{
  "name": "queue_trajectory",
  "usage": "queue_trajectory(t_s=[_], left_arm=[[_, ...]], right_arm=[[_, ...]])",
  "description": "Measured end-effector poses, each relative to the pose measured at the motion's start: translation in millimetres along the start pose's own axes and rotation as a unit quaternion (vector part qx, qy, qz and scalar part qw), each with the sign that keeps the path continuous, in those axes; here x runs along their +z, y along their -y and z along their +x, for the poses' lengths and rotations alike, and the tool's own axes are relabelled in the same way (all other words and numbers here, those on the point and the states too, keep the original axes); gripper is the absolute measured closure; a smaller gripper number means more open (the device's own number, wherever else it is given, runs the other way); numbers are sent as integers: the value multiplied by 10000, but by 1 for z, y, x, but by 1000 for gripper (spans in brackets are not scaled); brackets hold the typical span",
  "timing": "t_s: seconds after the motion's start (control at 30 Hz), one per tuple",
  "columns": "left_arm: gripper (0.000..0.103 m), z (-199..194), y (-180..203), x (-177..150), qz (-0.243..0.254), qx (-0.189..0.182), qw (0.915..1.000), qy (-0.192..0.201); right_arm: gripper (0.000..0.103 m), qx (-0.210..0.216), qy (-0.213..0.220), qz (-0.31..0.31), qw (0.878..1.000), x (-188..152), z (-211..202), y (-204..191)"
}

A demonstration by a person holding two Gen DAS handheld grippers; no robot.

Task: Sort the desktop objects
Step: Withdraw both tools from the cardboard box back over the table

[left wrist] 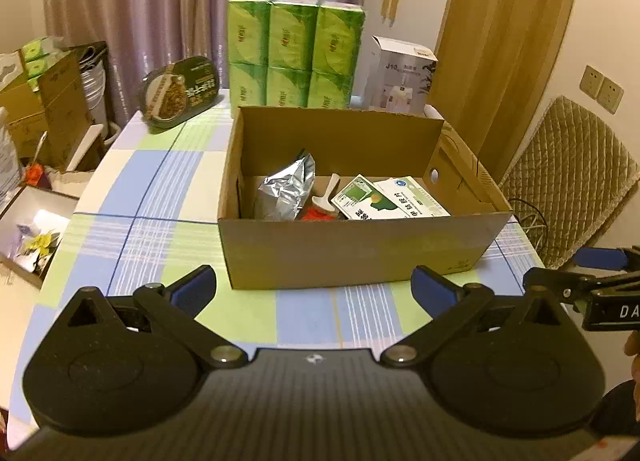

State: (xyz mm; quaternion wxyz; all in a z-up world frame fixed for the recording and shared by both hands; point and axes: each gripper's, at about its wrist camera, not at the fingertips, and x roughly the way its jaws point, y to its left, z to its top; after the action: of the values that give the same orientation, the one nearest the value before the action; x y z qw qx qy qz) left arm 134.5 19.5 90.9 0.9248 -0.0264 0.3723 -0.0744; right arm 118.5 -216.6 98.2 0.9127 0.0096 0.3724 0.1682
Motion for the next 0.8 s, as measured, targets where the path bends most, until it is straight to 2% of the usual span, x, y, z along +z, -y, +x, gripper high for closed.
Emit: queue_trajectory(t_s=[0.4, 0.8], left_arm=[[1, -45, 3, -16, -270, 63, 9996, 100], [1, -57, 4, -19, -286, 207, 9993, 143]], right_arm=[[2, 37, 118, -81, 9999, -10, -38, -13], [2, -5, 128, -59, 9999, -13, -50, -14]])
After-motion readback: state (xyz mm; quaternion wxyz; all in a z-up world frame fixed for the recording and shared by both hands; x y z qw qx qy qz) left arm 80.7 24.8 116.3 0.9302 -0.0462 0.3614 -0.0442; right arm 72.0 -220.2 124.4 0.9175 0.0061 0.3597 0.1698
